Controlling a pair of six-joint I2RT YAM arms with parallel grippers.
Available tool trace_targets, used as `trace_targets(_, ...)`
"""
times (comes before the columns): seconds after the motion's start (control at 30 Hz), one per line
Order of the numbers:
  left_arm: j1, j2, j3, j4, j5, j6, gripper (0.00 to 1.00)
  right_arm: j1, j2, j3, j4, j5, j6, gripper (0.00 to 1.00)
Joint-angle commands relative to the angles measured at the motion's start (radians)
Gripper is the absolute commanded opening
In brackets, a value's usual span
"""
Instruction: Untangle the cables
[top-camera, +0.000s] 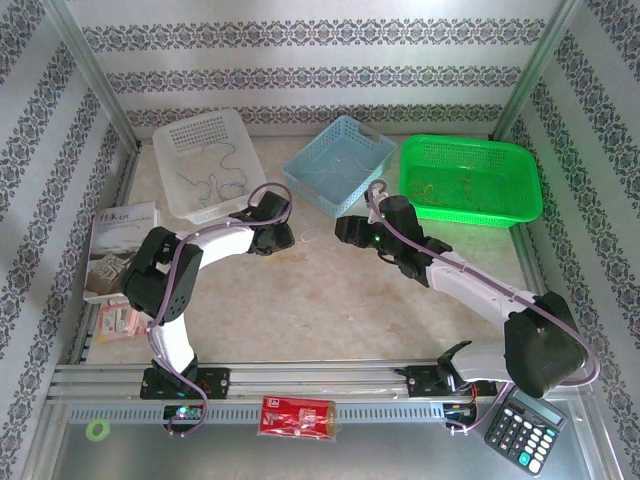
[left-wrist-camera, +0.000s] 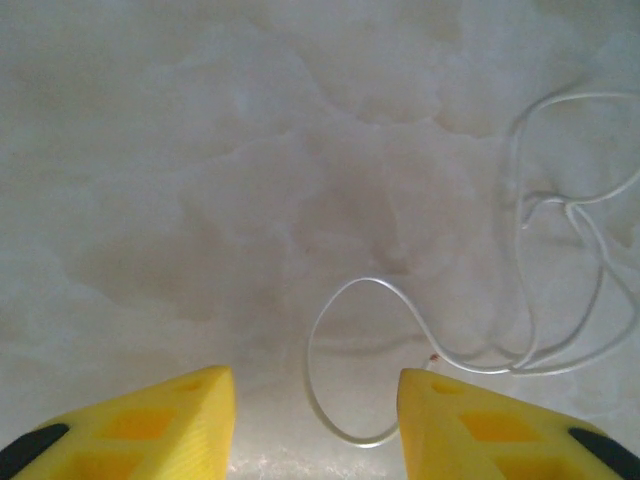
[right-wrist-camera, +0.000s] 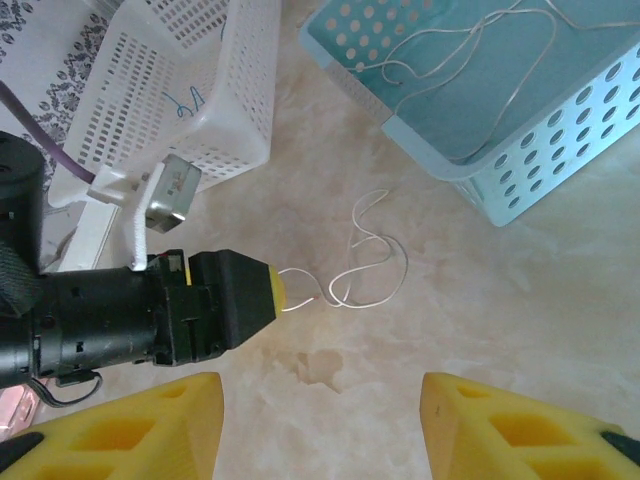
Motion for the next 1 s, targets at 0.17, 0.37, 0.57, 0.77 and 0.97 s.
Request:
trace_targets(0.17,-0.020,0.028,0.039,-0.005,-0.042,-0.023,0.37,-0.009,-0.043,-0.020,0.028,0.007,0.002,0.55)
trace_targets(0.37,-0.020,0.040,0.041,0.020,-0.051,-0.010,0.17,-0.007,-0.075,-0.025,0.024,-0.002,0.002,0.55)
trace_targets(0.57,-0.023,0.018,0.036,0.022,-0.042,0.033,0.00,-0.003,-0.093,-0.014,0.024,-0.035,-0.015,0.55)
trace_targets(0.77,-0.026,-0.114,0.044,-0.030,0.072,0.135,0.00,0.000,-0.090,-0.010,0.034,-0.080,-0.090,0.56)
trace_targets(0.97,-0.025,-0.241,0.118,-0.122,0.304,0.244,0.00,-0.005,-0.074,0.020,0.043,-0.158,-0.185,0.59)
